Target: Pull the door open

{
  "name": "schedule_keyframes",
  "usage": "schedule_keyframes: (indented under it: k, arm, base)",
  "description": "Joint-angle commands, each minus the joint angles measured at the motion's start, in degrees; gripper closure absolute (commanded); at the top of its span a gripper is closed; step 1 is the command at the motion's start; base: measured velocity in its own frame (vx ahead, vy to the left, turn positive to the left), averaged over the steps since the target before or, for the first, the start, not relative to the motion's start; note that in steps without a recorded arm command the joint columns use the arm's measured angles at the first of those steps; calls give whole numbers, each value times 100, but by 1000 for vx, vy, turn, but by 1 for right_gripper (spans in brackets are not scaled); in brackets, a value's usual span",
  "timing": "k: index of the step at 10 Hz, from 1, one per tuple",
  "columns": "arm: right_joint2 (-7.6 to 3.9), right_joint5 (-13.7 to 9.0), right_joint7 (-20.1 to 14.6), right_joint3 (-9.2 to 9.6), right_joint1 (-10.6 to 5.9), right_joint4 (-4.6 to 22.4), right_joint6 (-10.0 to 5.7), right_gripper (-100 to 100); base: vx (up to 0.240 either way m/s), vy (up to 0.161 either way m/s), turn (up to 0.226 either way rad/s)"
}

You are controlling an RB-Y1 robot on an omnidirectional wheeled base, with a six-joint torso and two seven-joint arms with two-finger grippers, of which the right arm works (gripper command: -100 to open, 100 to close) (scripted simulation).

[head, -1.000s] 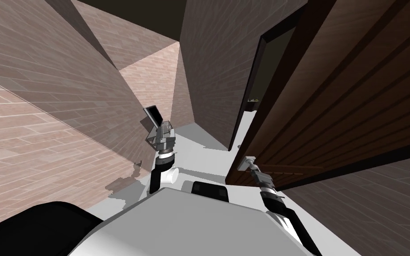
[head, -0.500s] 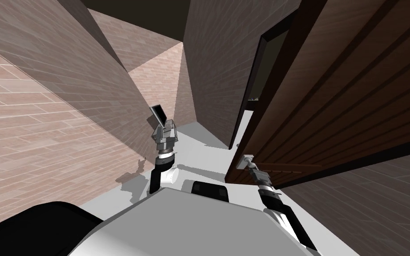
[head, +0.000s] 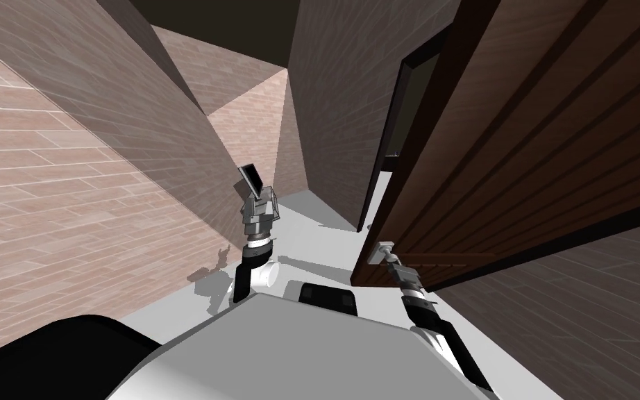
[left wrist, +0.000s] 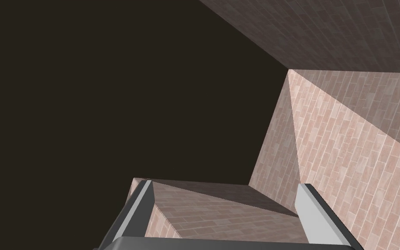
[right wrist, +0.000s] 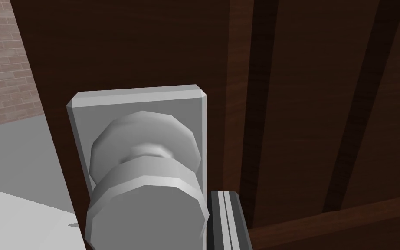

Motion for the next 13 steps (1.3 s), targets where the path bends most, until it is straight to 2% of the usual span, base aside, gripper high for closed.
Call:
schedule_keyframes:
  k: [1, 2, 3, 4, 5, 10, 11, 13]
  arm:
    - [0, 0, 0, 0, 0, 0, 0, -100]
    - [-142, -182, -116, -85, 122, -59, 73, -100]
    - [-224, -286, -188, -125, 185, -115, 115, -100]
    - [-185, -238, -130, -139, 182, -6, 90, -100]
    - [-185, -238, -130, -139, 182, -6, 90, 100]
    - [-185, -238, -130, -139, 182, -6, 90, 100]
    - [-221, -192, -176, -84, 162, 38, 74, -100]
    - [-256, -114, -233, 12, 116, 33, 31, -100]
  base:
    - [-7, -42, -28]
    - [28, 24, -3]
    - [76, 92, 1]
    - [43, 22, -45]
    - [-3, -30, -3]
    - [-5, -7, 6]
    - [-123, -57, 130]
    - [-220, -62, 134]
